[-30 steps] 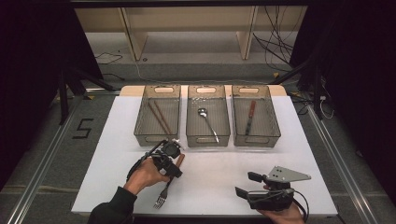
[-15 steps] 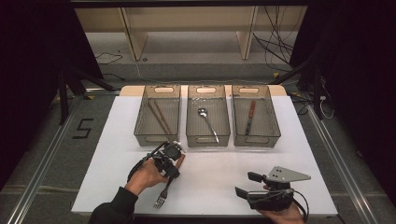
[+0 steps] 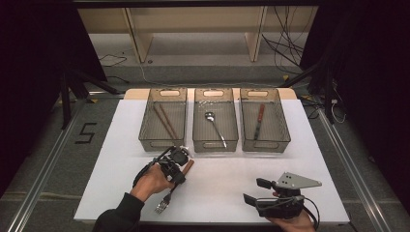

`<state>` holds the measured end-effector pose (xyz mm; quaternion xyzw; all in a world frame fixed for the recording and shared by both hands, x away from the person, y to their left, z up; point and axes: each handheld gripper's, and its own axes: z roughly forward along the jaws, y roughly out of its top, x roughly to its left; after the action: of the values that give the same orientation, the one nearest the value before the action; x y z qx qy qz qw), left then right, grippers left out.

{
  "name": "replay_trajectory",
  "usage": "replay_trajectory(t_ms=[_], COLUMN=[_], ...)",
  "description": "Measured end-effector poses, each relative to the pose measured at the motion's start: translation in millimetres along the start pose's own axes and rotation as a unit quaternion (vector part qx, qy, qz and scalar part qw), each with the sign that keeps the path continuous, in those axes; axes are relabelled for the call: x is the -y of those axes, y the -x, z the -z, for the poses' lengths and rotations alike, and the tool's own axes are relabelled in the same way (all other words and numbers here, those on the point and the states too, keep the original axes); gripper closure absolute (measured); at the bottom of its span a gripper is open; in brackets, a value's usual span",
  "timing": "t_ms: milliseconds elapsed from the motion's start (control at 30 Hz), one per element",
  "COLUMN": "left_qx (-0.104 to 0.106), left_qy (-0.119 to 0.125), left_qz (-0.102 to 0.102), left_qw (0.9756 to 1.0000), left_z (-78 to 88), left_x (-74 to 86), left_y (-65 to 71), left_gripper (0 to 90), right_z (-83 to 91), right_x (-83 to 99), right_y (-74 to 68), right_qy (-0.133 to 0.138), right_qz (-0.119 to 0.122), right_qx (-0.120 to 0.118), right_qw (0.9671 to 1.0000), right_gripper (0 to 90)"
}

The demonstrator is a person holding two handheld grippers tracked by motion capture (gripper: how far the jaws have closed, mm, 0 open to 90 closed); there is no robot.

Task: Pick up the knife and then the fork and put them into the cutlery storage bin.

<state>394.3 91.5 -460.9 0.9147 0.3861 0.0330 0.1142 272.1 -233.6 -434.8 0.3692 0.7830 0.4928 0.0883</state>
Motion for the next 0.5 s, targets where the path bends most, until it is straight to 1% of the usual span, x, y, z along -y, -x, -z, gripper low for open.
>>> replay_trajectory(t_ms=[100, 267, 500], left_qx=[-0.001, 0.0, 0.0], left_qy=[0.0, 0.001, 0.002], left_qz=[-0.004, -0.005, -0.019], left_qw=[1.0, 1.0, 0.9998], left_z=[0.1, 0.1, 0.7], left_x=[0.0, 0.0, 0.5], left_y=[0.5, 0.8, 0.6], left_gripper=[75.4, 76.2, 76.6], right_z=[0.0, -0.2, -0.1], right_x=[0.0, 0.0, 0.0], right_y=[0.1, 0.4, 0.6], right_qy=[0.0, 0.0, 0.0], right_qz=[0.0, 0.0, -0.001], right_qx=[0.0, 0.0, 0.001], right_qw=[1.0, 1.0, 1.0], right_gripper=[26.4, 26.3, 26.4])
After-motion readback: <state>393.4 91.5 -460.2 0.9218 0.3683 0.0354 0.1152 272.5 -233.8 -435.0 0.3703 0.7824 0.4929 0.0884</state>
